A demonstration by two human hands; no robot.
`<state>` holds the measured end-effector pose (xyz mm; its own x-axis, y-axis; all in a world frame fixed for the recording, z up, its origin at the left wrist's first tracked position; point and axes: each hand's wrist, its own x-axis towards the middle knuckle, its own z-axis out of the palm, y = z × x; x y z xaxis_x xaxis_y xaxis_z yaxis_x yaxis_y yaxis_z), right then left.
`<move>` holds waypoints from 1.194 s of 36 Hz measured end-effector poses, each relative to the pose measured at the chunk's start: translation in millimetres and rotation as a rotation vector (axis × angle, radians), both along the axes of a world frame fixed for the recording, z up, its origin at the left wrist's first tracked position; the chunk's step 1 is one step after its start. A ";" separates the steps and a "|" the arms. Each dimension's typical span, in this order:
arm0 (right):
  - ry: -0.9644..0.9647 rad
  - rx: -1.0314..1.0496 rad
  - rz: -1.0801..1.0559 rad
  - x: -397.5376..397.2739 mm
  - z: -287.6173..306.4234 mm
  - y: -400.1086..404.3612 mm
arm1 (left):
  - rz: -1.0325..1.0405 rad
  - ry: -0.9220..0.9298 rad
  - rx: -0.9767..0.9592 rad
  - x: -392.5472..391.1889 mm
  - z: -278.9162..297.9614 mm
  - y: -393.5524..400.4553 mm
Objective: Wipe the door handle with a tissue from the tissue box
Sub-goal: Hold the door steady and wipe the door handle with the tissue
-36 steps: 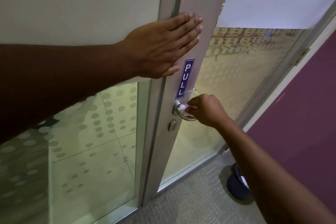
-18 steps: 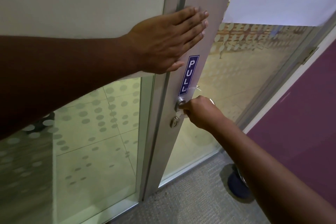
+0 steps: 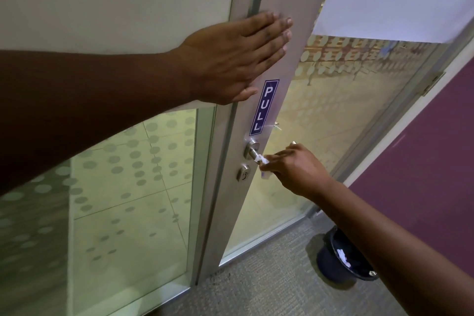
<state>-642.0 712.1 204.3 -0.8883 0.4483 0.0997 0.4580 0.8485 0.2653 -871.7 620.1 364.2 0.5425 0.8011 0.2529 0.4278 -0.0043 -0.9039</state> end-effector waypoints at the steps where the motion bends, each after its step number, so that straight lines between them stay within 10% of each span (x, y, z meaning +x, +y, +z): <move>1: -0.001 -0.011 0.016 0.7 3.6 1.2 | -0.002 -0.006 -0.002 0.0 0.4 -0.2; 15: 0.211 -0.314 -0.045 -19.8 20.6 10.1 | -0.011 0.035 0.013 -1.9 -1.3 3.8; 28: 0.236 -0.040 0.002 3.4 -8.7 0.2 | -0.020 0.033 0.024 -1.1 -1.9 3.2; 38: 1.862 -1.353 -0.576 26.1 -63.2 -20.0 | -0.028 0.022 0.038 -1.4 -0.3 3.2; 43: 1.835 -1.900 -0.652 -6.4 -98.7 -28.7 | -0.029 0.027 0.029 -0.3 -0.1 2.3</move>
<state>-648.4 683.4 105.7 -0.3182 0.8658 -0.3863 -0.5140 -0.4999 -0.6971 -872.0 622.4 364.0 0.5724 0.7775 0.2607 0.4037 0.0095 -0.9149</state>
